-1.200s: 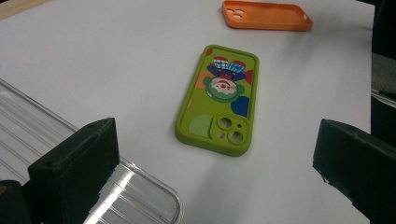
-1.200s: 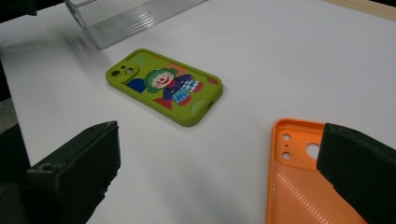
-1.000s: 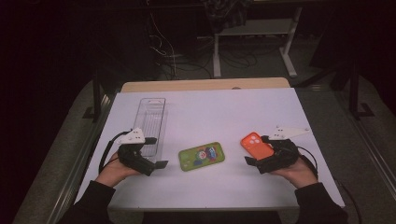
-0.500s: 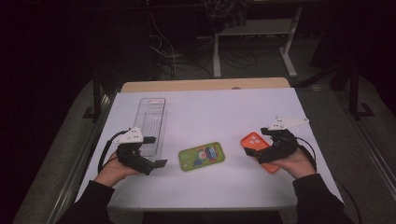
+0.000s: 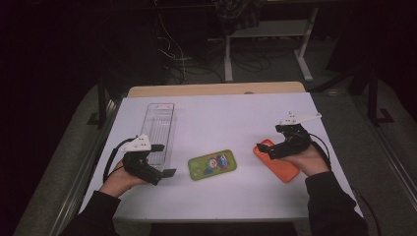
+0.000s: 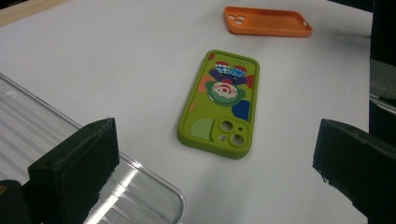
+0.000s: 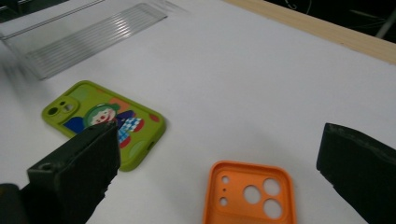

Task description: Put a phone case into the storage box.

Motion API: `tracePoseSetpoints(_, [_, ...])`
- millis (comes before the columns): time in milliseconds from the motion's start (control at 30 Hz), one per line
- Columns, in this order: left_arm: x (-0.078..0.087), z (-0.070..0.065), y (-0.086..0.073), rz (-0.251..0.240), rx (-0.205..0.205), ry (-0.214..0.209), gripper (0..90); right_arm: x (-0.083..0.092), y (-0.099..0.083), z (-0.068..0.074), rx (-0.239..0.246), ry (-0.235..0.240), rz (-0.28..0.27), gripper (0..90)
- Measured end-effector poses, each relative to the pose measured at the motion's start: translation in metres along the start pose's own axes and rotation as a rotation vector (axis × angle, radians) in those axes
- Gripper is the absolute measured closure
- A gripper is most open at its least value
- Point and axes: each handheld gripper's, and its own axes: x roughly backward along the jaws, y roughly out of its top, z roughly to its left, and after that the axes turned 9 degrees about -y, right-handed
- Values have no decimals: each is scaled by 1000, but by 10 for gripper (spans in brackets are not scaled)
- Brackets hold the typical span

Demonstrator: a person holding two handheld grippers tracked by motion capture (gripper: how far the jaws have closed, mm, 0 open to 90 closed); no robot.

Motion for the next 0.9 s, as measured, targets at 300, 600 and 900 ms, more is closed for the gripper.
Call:
tracePoseSetpoints(300, [0, 0, 0, -3, 0, 2, 0, -9, 3, -9, -36, -50, 9, 0])
tracePoseSetpoints(600, [1, 1, 0, -5, -7, 3, 0, -8, 1, -16, -78, -121, 34, 0])
tracePoseSetpoints(900, [2, 0, 0, -8, 1, 3, 0, -3, -3, -24, -102, -175, 53, 0])
